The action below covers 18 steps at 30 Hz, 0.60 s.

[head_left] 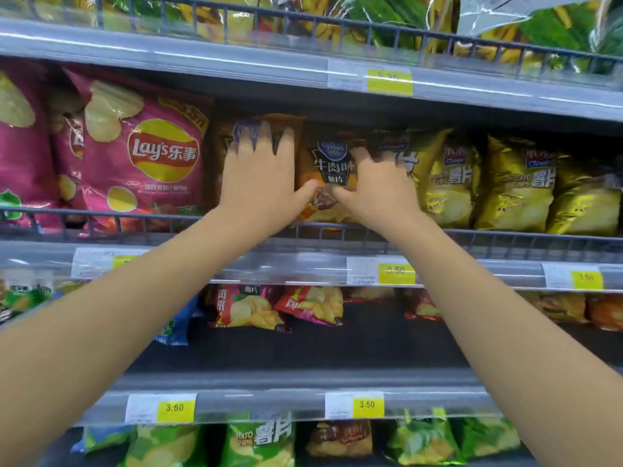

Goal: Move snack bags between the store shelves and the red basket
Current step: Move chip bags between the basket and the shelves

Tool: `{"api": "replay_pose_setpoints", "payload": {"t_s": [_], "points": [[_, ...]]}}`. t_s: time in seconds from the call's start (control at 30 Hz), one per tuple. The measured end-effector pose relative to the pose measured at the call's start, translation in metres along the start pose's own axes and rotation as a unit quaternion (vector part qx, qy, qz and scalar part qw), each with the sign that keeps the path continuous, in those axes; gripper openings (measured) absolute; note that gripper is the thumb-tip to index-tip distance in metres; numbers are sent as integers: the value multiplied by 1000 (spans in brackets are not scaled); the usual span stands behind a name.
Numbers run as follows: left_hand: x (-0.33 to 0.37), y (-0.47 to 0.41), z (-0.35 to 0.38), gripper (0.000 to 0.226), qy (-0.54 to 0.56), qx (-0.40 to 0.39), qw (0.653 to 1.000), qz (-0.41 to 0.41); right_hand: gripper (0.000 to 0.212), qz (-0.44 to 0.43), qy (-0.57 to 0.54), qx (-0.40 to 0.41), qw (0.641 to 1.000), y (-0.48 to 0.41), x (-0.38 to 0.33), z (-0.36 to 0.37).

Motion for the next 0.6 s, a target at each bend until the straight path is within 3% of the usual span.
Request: {"api": "replay_pose_setpoints", "payload": {"t_s": [0.1,0.27,0.43,0.6], "points": [[25,37,-24,79,-3,51,998,25,60,-56,15,107,993,43,-4,-33],[50,102,-22,79,-47,10,999,-8,54,-101,14,183,978,109,10,-45],[80,176,-4,81,-57,-61,995,-55,52,-111,19,170,979,187,38,-34],[139,242,24,81,-13,-98,993,-61,52,-113,19,83,990,264,81,13]]}}
Point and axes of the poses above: each hand's wrist, its own y-axis away from the middle knuckle, its own z-axis out of the palm, x = y × z, the point moved 10 cm from there along -y, towards the middle knuckle, and after that the axes turned 6 degrees about x, right-handed, at the moved point
